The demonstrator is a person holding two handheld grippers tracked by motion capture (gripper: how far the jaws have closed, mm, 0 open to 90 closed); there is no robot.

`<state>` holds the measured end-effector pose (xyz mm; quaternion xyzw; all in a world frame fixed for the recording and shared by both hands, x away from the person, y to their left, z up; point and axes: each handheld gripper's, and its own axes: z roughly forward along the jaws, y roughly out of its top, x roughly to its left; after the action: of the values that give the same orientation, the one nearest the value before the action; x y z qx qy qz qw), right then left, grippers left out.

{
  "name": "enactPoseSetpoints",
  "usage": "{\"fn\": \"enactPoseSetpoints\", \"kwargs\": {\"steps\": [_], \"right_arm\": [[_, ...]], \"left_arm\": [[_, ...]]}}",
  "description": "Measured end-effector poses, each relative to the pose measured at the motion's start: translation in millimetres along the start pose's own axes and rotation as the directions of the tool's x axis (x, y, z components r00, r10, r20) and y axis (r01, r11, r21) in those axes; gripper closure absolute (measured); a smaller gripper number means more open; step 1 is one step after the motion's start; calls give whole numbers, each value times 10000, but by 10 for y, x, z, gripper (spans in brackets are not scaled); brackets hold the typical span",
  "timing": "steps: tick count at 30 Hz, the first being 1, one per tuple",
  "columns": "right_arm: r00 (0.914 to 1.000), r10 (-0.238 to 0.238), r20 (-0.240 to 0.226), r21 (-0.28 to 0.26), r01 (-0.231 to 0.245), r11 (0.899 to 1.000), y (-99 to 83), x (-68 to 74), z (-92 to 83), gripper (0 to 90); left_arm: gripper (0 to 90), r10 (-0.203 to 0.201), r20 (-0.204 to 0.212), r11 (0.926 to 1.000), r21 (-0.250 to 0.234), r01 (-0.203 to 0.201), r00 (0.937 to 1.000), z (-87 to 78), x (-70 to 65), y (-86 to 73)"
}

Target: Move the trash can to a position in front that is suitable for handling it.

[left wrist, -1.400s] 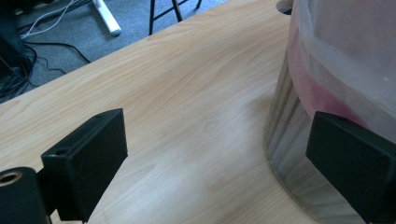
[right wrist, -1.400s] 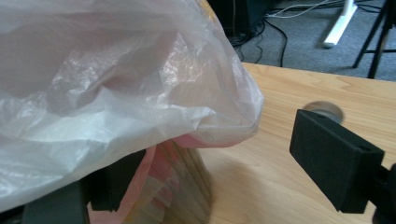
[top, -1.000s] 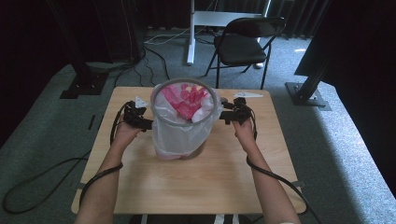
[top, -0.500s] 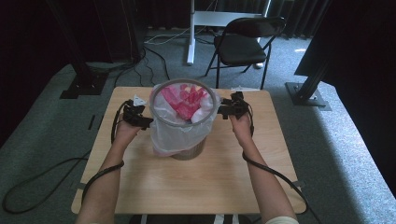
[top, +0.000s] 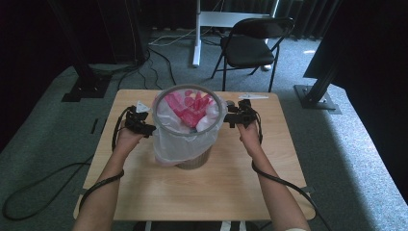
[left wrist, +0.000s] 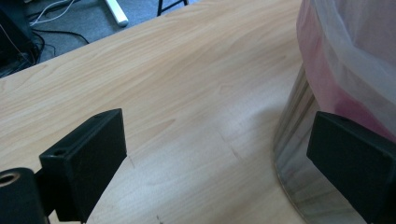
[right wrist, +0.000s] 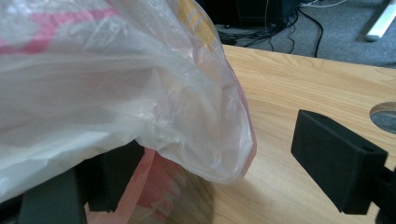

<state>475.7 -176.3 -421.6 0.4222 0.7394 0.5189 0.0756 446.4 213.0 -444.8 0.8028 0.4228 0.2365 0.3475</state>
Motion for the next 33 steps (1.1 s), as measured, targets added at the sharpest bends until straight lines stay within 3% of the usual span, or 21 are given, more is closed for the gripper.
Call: {"fn": "enactPoseSetpoints", "kwargs": {"steps": [5,8,26,30,33], "right_arm": [[9997,-163,190,-10,163,9999,-63,116,-65,172],[10000,-21,-85,-7,21,10000,-126,168,-101,172],[9995,-264,-178,-142,261,9996,-417,508,-364,187],[9988,8,-484,-121,-14,9999,-492,550,-412,187],[9985,-62,-549,-111,56,9999,-541,600,-462,187]], "left_arm": [[47,272,-101,9996,16,-272,9996,-113,-60,-70],[48,215,18,9998,46,-215,9998,-160,-78,-117],[49,739,139,9969,253,-743,9972,-488,-298,-341],[49,842,342,9955,406,-856,9959,-548,-326,-379],[49,806,423,9959,370,-822,9958,-580,-349,-413]]}}
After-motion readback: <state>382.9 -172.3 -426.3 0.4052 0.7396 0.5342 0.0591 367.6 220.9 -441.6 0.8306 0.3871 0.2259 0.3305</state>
